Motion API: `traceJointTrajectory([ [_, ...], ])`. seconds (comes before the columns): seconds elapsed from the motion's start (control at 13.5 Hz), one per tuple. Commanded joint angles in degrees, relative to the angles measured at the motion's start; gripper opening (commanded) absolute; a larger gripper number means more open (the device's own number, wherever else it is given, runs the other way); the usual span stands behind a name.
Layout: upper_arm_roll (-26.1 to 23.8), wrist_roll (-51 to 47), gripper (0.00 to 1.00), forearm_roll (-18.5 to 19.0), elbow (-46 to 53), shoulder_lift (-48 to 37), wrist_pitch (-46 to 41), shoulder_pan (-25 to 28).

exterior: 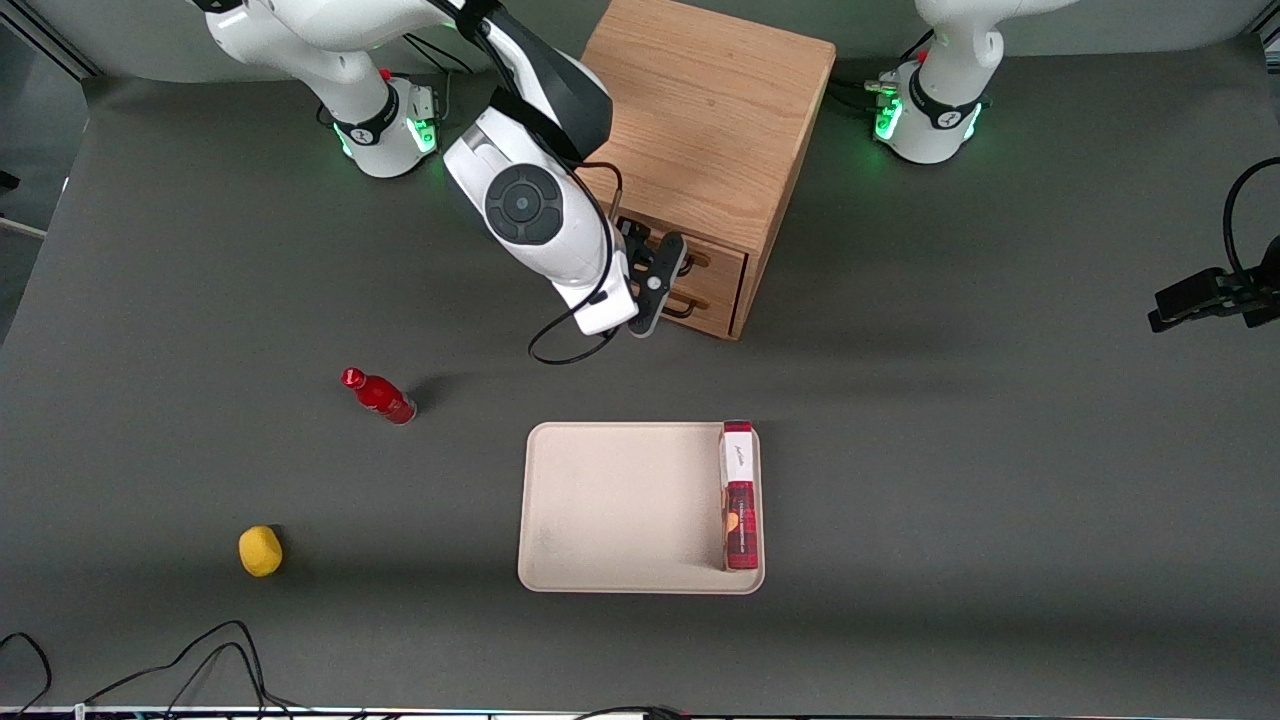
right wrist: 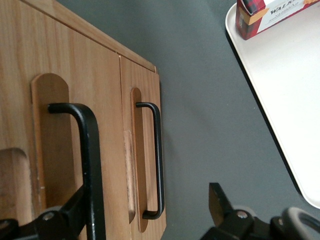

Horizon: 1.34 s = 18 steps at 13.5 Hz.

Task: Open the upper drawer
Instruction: 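Pull the upper drawer handle outward from the cabinet with the right gripper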

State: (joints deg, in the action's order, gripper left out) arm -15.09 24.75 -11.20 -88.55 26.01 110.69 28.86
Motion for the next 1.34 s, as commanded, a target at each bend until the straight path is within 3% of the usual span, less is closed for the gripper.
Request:
traceJointTrajectory([
  [0.0,0.2,-0.6,1.0,0.1,0.3,0.8,1.6,-0.5],
  [1.26,0.9,2.2,1.0,1.5,4.1,3.3,1.6,-2.3],
])
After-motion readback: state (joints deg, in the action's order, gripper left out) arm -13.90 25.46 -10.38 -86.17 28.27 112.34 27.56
